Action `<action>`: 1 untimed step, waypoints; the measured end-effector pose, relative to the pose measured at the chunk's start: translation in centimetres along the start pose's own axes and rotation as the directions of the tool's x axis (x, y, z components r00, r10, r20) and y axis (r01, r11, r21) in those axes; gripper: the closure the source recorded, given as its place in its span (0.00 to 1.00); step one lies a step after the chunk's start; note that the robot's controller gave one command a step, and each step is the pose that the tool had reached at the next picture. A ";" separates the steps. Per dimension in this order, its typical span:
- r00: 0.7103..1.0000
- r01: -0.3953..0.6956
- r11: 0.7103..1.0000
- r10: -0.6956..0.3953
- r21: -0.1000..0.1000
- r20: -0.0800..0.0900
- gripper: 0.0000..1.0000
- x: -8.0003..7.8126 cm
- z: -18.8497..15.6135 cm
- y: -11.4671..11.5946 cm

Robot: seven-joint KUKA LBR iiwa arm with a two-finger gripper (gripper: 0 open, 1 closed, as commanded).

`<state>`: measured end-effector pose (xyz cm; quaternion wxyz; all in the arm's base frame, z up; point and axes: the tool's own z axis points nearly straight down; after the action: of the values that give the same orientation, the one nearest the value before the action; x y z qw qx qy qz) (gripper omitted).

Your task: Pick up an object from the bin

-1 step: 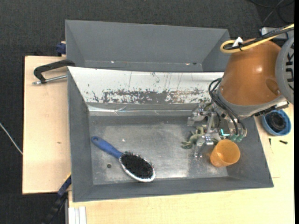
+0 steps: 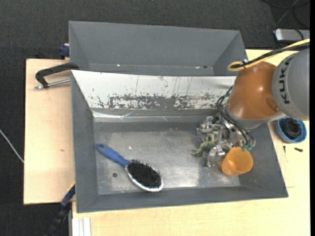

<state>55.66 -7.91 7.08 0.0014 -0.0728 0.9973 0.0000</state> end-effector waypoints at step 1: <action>1.000 0.002 1.000 -0.002 0.000 0.005 1.00 -0.2 -0.4 0.2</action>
Offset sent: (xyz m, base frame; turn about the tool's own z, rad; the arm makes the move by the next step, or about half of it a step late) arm 0.0000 0.0000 0.0000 0.0000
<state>55.79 -7.72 7.50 0.0040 -0.0736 0.9973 0.0002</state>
